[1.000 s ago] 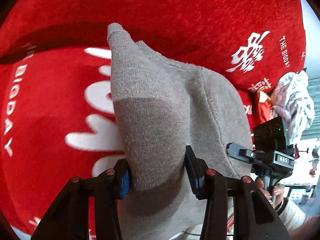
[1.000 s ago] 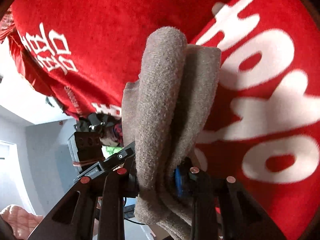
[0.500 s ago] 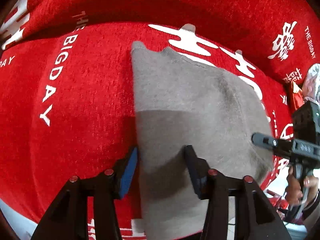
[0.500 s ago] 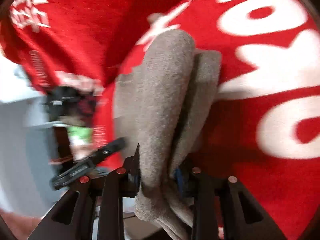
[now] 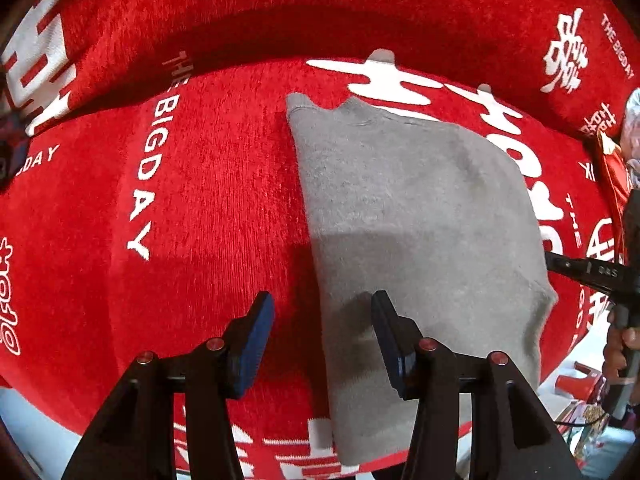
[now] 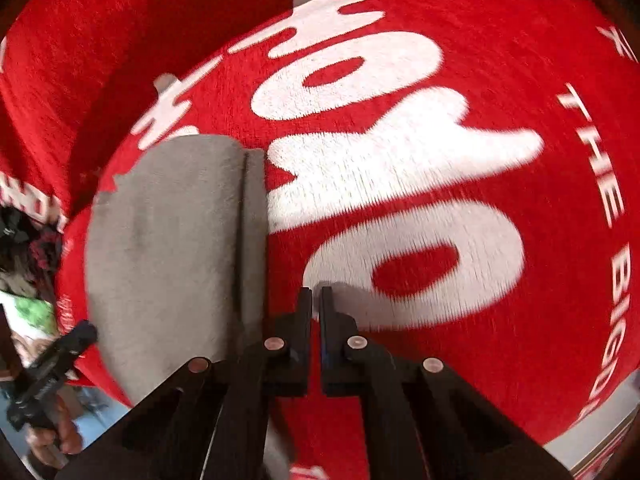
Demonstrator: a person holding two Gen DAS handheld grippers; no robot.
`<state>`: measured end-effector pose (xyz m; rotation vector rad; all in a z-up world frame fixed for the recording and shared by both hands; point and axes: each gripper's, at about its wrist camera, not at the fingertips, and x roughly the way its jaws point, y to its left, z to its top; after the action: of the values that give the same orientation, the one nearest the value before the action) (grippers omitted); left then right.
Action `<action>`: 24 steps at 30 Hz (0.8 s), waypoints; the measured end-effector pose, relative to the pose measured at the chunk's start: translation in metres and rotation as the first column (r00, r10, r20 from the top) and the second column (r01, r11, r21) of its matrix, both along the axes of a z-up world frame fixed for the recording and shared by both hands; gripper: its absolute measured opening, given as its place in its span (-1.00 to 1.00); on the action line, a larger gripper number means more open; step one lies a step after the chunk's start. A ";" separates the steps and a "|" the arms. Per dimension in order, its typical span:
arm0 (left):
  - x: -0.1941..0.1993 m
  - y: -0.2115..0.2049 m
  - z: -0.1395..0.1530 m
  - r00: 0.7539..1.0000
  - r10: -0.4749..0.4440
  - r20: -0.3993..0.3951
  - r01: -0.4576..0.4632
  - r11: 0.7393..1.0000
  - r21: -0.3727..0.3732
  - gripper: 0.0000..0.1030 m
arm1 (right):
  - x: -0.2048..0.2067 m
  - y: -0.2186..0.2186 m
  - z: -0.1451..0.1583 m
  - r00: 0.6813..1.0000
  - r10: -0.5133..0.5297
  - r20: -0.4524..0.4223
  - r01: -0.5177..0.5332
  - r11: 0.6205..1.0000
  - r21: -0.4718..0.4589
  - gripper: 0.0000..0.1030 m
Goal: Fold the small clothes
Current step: 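Open both tools and press the folded sweater flat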
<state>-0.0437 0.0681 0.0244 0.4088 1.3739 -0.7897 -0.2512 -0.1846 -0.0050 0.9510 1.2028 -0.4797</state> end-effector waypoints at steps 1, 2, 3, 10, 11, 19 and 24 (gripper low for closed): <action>-0.003 0.000 0.004 1.000 -0.005 0.007 0.005 1.000 -0.003 0.01 | -0.005 0.005 0.008 1.000 0.000 0.014 0.000 1.000 -0.001 -0.94; -0.004 0.001 0.007 1.000 -0.008 0.009 0.008 1.000 -0.007 0.01 | -0.010 0.009 0.012 1.000 0.002 0.029 -0.002 1.000 0.003 -0.93; -0.007 0.001 0.011 1.000 -0.013 0.009 0.013 1.000 -0.015 0.01 | -0.011 0.013 0.018 0.999 0.004 0.047 -0.005 1.000 0.008 -0.93; -0.030 -0.002 -0.002 1.000 -0.024 -0.003 0.024 0.999 0.028 0.01 | 0.005 0.074 0.053 0.977 0.122 0.176 -0.126 0.992 0.013 -0.93; -0.032 -0.001 -0.007 1.000 -0.022 -0.004 0.022 0.999 0.038 0.01 | 0.006 0.082 0.052 0.976 0.145 0.164 -0.147 0.989 0.003 -0.93; -0.040 0.007 -0.014 1.000 0.000 -0.030 0.001 0.999 0.032 0.01 | -0.012 0.089 -0.008 0.996 0.091 -0.013 -0.091 0.996 0.003 -0.73; -0.043 0.009 -0.011 1.000 -0.005 -0.027 0.006 0.999 0.043 0.01 | -0.010 0.095 -0.003 0.989 0.140 -0.046 -0.141 0.990 -0.029 -0.73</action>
<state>-0.0864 0.0769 0.0135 0.4371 1.4174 -0.7733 -0.2615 -0.0894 -0.0076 0.8259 1.2885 -0.4078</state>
